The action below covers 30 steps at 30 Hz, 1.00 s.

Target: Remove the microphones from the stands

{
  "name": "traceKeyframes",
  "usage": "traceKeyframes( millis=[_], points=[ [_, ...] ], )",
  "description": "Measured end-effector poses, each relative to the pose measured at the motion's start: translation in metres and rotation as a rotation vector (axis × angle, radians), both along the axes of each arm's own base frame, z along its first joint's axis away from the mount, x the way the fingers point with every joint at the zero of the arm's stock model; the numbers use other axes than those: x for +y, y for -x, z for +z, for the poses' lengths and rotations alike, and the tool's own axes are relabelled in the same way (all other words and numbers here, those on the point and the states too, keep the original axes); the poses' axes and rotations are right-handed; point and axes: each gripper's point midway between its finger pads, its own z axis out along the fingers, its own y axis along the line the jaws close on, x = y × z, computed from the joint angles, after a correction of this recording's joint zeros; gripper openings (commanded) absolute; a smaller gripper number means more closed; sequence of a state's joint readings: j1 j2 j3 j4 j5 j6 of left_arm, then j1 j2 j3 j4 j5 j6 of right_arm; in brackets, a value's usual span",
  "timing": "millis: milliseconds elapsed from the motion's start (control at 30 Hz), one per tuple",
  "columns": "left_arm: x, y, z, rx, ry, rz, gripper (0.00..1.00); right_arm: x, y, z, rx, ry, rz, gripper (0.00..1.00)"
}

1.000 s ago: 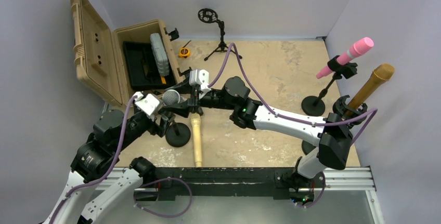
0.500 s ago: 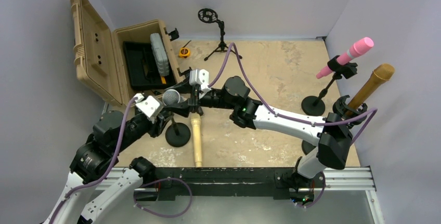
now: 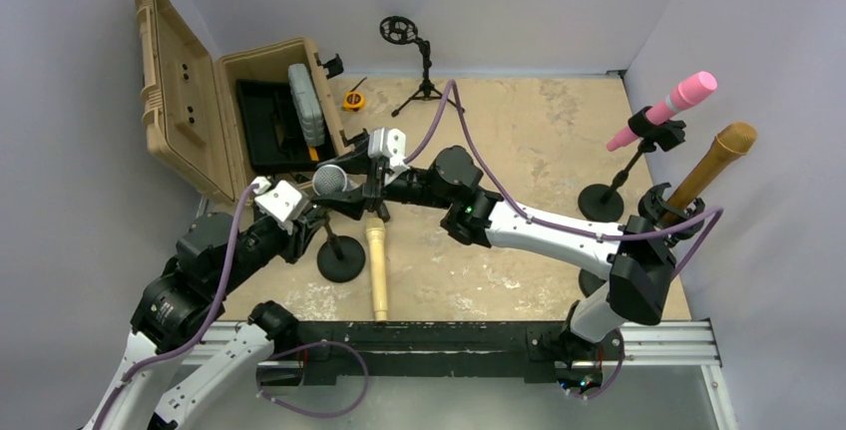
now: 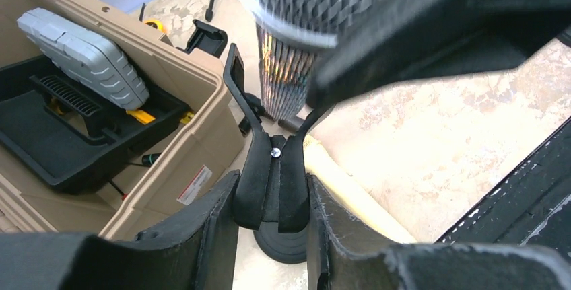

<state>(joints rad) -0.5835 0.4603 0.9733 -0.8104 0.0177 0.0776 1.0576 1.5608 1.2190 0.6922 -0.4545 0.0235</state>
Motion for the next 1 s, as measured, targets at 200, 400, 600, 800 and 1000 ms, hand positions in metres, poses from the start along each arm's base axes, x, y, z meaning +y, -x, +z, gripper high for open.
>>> traceKeyframes(
  millis=[200, 400, 600, 800, 1000],
  points=[
    [0.003, 0.004, 0.000, 0.002, 0.008, 0.007, 0.00, -0.040, -0.035, 0.008, 0.060, -0.054, -0.120, 0.00],
    [0.003, 0.004, 0.000, 0.003, 0.012, 0.009, 0.00, -0.094, -0.073, 0.014, 0.154, -0.125, -0.287, 0.00],
    [0.007, 0.003, 0.000, 0.016, 0.026, 0.046, 0.44, -0.091, -0.068, -0.022, 0.400, -0.090, -0.248, 0.00],
    [0.011, 0.000, 0.001, 0.029, 0.057, 0.097, 0.67, -0.089, -0.031, -0.148, 0.791, 0.103, -0.119, 0.00],
    [0.011, 0.001, 0.005, 0.046, 0.074, 0.104, 0.71, -0.086, -0.019, -0.209, 1.041, 0.184, -0.094, 0.00]
  ],
)
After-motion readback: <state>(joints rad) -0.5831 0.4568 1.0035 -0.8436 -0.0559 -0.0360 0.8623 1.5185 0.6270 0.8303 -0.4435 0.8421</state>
